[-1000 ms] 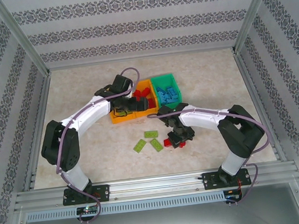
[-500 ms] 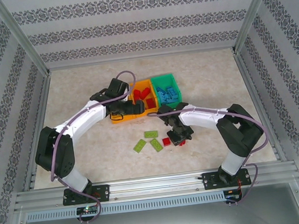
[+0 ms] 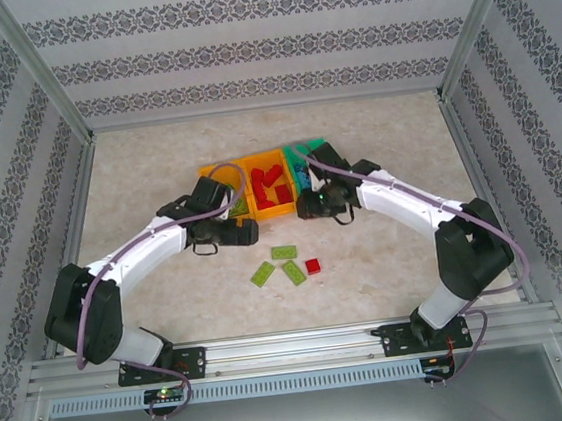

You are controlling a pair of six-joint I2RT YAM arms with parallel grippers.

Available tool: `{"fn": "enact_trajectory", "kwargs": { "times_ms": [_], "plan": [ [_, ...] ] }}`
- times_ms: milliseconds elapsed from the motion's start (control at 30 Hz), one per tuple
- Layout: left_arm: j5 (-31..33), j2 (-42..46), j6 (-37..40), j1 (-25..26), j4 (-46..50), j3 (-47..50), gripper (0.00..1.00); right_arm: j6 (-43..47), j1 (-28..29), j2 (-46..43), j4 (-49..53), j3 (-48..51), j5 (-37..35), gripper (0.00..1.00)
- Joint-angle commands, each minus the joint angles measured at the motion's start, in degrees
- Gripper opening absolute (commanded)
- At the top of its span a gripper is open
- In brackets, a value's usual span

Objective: Sort the legos into containers by color

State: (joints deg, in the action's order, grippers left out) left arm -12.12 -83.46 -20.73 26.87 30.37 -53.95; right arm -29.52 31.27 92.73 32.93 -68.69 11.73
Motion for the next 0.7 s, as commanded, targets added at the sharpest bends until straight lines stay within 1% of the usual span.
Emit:
{"fn": "enact_trajectory", "kwargs": {
  "times_ms": [0, 67, 333, 433, 533, 600, 667],
  "plan": [
    [-2.9, 1.7, 2.5, 0.3, -2.3, 4.1, 1.00, -7.1, -0.4, 4.9, -8.4, -5.9, 7.9, 0.24],
    [-3.2, 2.2, 2.2, 1.4, -3.3, 6.0, 1.00, -8.7, -0.5, 7.6, -9.4, -8.5, 8.0, 0.25],
    [0.9, 2.2, 4.1, 7.2, -4.1, 8.4, 1.00, -12.8, -0.9, 16.9, -11.1, -17.0, 6.5, 0.25],
    [1.6, 0.7, 5.2, 9.3, -4.5, 8.3, 1.00, -13.8, -1.1, 19.6, -10.4, -19.9, 5.7, 0.30],
    [2.3, -0.8, 6.3, 11.0, -4.6, 8.0, 1.00, -13.7, -1.1, 21.9, -8.8, -22.3, 4.9, 0.31],
    [2.3, -1.6, 6.7, 11.6, -4.7, 7.8, 1.00, -13.7, -1.2, 22.8, -8.4, -23.0, 4.5, 0.34],
    [2.3, -2.4, 7.2, 12.1, -4.8, 7.6, 1.00, -14.0, -1.2, 23.4, -8.1, -23.4, 4.2, 0.35]
  ]
}}
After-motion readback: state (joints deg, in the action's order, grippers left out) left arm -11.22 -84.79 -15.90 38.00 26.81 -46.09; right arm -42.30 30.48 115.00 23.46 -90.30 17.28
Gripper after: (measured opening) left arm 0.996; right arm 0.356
